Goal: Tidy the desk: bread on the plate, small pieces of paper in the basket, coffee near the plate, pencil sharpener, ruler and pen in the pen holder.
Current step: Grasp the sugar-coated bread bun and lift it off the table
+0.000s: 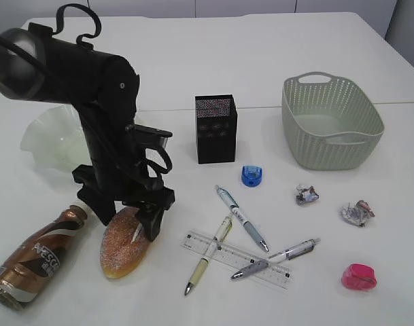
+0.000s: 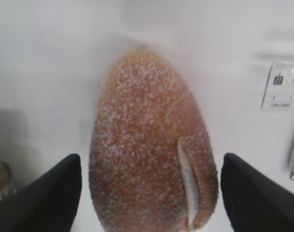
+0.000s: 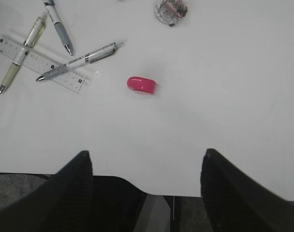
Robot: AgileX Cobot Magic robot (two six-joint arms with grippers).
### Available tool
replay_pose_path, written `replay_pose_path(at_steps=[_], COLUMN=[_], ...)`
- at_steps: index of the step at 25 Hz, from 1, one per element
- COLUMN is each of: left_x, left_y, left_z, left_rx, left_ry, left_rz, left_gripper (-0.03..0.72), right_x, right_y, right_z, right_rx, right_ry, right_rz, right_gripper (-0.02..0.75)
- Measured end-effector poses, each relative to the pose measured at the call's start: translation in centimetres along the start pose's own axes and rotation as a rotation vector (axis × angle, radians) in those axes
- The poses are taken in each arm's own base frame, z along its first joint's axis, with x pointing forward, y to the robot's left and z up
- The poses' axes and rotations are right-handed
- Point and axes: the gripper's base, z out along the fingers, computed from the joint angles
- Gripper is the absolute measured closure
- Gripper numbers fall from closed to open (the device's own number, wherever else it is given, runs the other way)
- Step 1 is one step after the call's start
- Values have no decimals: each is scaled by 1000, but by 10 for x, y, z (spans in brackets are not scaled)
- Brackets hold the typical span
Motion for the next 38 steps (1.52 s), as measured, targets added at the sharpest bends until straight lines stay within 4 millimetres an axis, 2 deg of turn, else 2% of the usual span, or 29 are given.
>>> replay_pose_path(at_steps=[4, 11, 16, 20, 25, 28, 32, 38], left_x=[-1, -3, -4, -3, -2, -1, 6, 8], left_y=[0, 1, 1, 1, 1, 2, 3, 3], left_z=[1, 19, 23, 23, 23, 22, 21, 18], left_rx=[0, -7, -9, -11, -17, -20, -35, -36], left_ry=[-11, 28, 37, 48, 61, 74, 155, 173], left_rz=[1, -2, -2, -2, 0, 1, 2, 1], left_gripper=[47, 59, 86, 173, 345, 423, 443, 444], right_x=[0, 0, 0, 0, 0, 0, 0, 0], right_y=[0, 0, 0, 0, 0, 0, 0, 0], right_z=[0, 0, 0, 0, 0, 0, 0, 0], right_rx=[0, 0, 0, 0, 0, 0, 0, 0], right_ry=[0, 0, 0, 0, 0, 0, 0, 0], right_rz=[0, 0, 0, 0, 0, 0, 0, 0], right_gripper=[197, 197, 197, 197, 197, 197, 197, 197])
